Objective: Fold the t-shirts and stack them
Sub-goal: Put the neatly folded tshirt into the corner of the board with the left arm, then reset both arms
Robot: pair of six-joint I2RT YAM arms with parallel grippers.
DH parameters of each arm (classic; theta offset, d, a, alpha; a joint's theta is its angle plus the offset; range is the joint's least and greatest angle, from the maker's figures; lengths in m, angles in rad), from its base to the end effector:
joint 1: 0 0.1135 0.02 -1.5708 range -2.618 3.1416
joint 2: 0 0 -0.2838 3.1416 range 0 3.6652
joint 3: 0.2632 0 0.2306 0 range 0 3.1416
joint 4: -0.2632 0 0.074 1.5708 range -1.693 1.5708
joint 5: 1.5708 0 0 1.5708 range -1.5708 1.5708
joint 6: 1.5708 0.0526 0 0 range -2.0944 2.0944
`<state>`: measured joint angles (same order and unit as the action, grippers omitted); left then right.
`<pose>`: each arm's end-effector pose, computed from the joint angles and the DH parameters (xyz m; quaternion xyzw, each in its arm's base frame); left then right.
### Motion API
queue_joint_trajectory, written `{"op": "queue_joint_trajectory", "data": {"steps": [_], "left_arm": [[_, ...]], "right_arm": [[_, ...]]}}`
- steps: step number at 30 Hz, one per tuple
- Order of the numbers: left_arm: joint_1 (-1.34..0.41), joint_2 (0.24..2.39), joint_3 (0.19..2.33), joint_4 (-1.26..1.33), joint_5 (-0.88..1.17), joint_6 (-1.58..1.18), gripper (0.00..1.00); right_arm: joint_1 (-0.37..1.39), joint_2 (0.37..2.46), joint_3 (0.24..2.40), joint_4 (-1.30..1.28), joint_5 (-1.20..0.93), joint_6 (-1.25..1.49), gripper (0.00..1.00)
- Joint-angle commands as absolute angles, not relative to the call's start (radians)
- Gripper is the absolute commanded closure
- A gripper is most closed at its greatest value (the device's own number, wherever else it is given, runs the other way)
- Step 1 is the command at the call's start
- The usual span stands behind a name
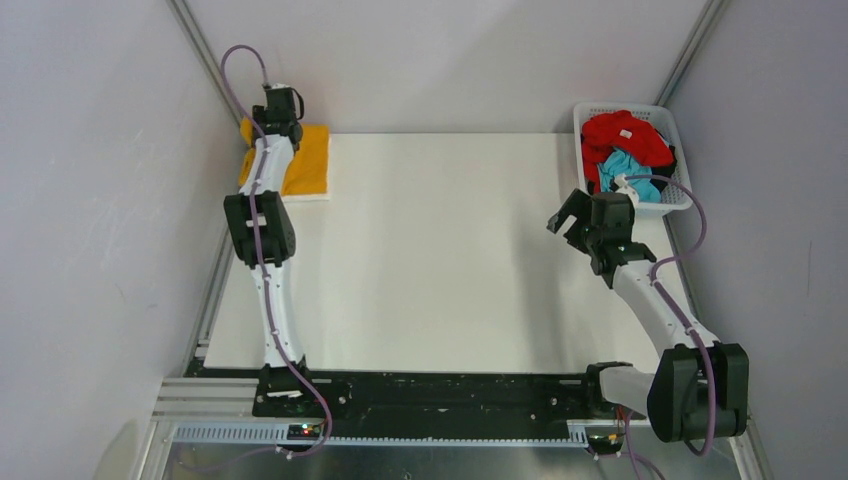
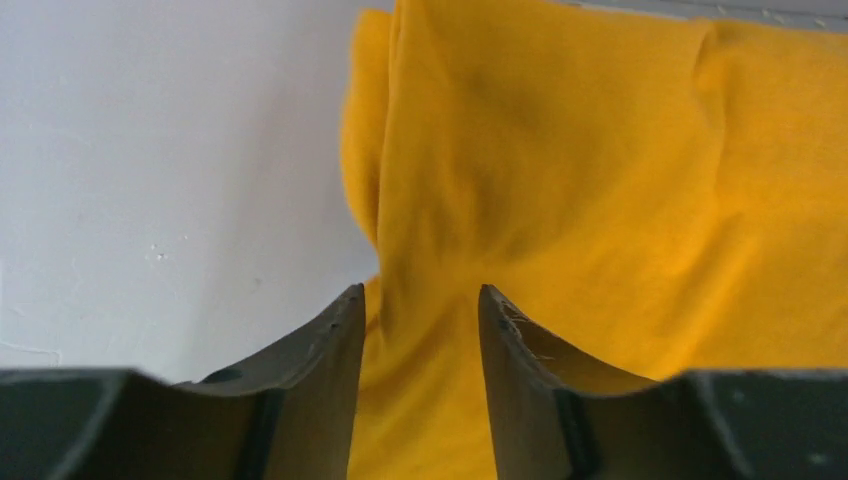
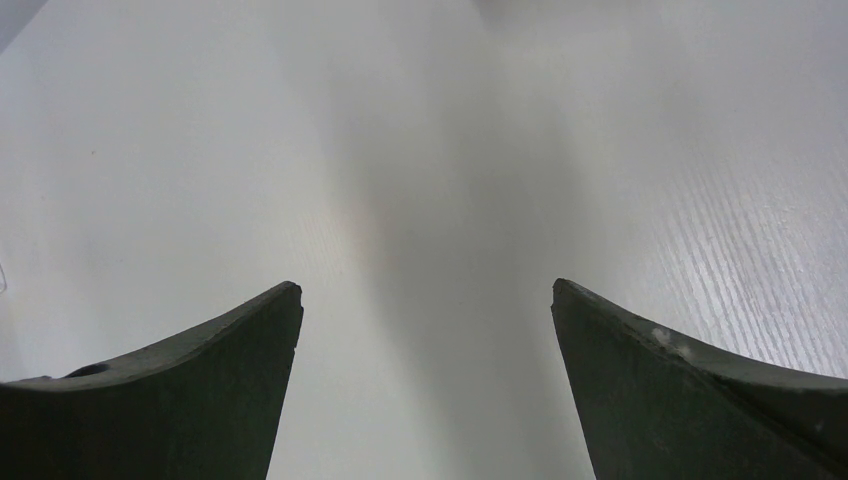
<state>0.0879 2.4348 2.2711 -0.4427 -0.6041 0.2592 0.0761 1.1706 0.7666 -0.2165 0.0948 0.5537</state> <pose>0.5569 0.0791 0.2539 -0.0651 0.8546 0.3360 0.3906 0.2402 0.0133 0.2690 0.2312 0.8579 0.1015 0.4475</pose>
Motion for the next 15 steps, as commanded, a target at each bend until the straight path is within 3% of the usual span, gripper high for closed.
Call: {"op": "queue_joint_trajectory", "data": {"steps": [1,2,4,15], "left_arm": [[0.104,2.446,2.33,-0.411,-0.678,0.224,0.36],[0.104,2.446,2.334,-0.411,-0.681,0.226,0.12],[0.103,2.441,2.334,-0.411,-0.682,0.226,0.02],[0.077,2.307,2.166,-0.416,-0.551,0.117,0.0]], "right_arm": [[0.088,1.176,0.802,-0.207,0.135,0.551,0.01],[0.088,1.177,0.803,-0.208,0.137,0.551,0.01],[0.091,1.176,0.803,-0.208,0.138,0.551,0.01],[0.095,1.141,0.804,-0.226,0.121,0.549,0.01]]}}
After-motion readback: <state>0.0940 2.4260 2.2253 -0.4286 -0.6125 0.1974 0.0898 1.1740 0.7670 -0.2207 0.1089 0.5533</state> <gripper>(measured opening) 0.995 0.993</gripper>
